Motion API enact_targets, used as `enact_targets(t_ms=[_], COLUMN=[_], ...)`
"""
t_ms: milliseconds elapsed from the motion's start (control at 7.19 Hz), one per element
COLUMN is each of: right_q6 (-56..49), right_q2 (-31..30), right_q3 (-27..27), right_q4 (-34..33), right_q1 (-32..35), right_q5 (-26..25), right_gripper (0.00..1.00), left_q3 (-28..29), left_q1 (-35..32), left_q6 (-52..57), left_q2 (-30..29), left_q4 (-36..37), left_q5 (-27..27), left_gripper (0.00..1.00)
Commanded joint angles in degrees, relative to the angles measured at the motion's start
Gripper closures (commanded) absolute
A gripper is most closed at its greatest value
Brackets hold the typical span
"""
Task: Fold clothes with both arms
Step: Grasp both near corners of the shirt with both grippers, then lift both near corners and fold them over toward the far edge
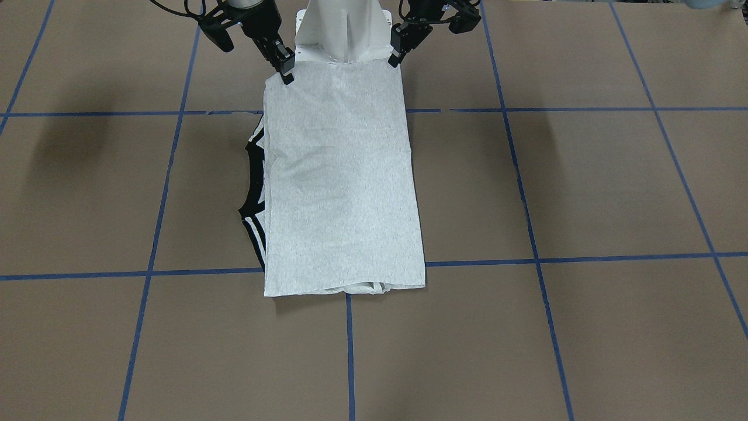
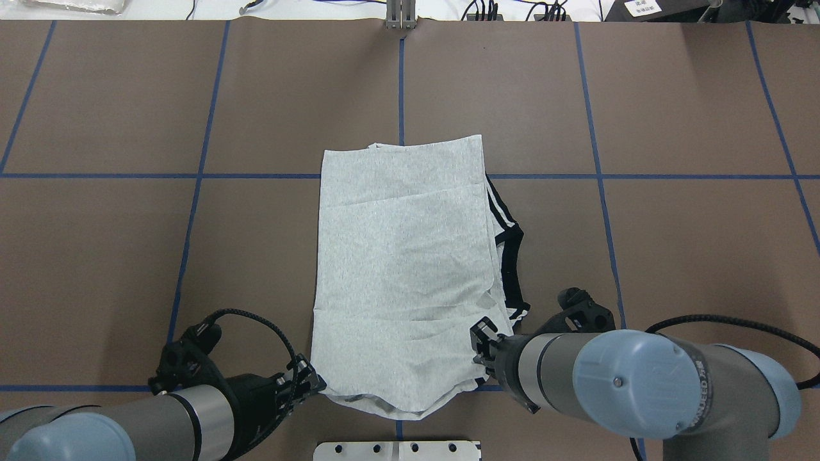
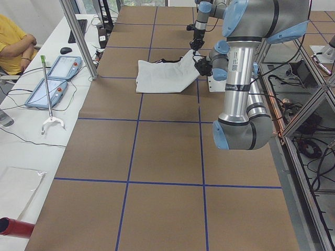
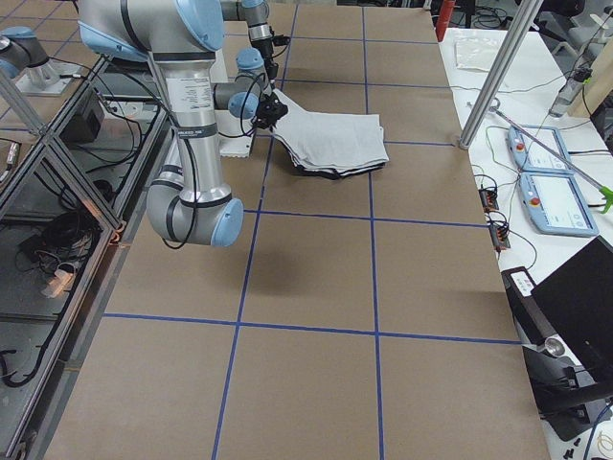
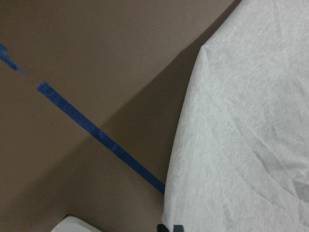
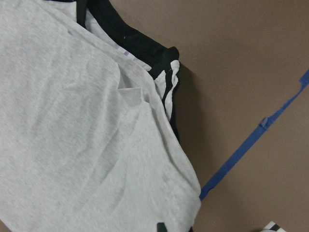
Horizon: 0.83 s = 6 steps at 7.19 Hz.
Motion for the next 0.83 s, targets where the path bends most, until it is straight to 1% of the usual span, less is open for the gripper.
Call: enact_targets(t_ms=[0, 139, 278, 417, 557, 696], right_q6=[-2.33, -6.08, -6.99, -10.92, -13.13, -15.42], right_q2=[1.64, 5.04, 6.90, 10.40, 12.61, 15.76], right_q3=[-2.33, -5.66, -9.26, -13.91, -18.13, -22.52], right_q4=[0.11, -0.06, 0.20, 0.02, 0.46, 0.46], right_q1=[9.65, 14.23, 17.84, 21.44, 24.26, 25.34], right_q5=[6.18, 9.44, 11.47, 12.53, 14.20, 14.39], right_gripper=[1.00, 1.00, 1.00, 1.00, 1.00, 1.00], left_q3=[0.24, 1.55, 6.52, 13.80, 18.31, 21.83], left_q1=[-6.59, -10.98, -16.16, -21.69, -24.97, -26.83], left_q6=[11.21, 16.14, 20.88, 25.72, 28.03, 29.36], left_q2=[-3.07, -5.53, -9.47, -13.94, -15.64, -17.57], left_q4=[0.76, 1.80, 2.68, 2.26, 1.47, -0.54], left_q5=[-0.30, -1.08, -4.57, -7.57, -7.94, -8.03], left_gripper=[1.00, 1.00, 1.00, 1.00, 1.00, 1.00])
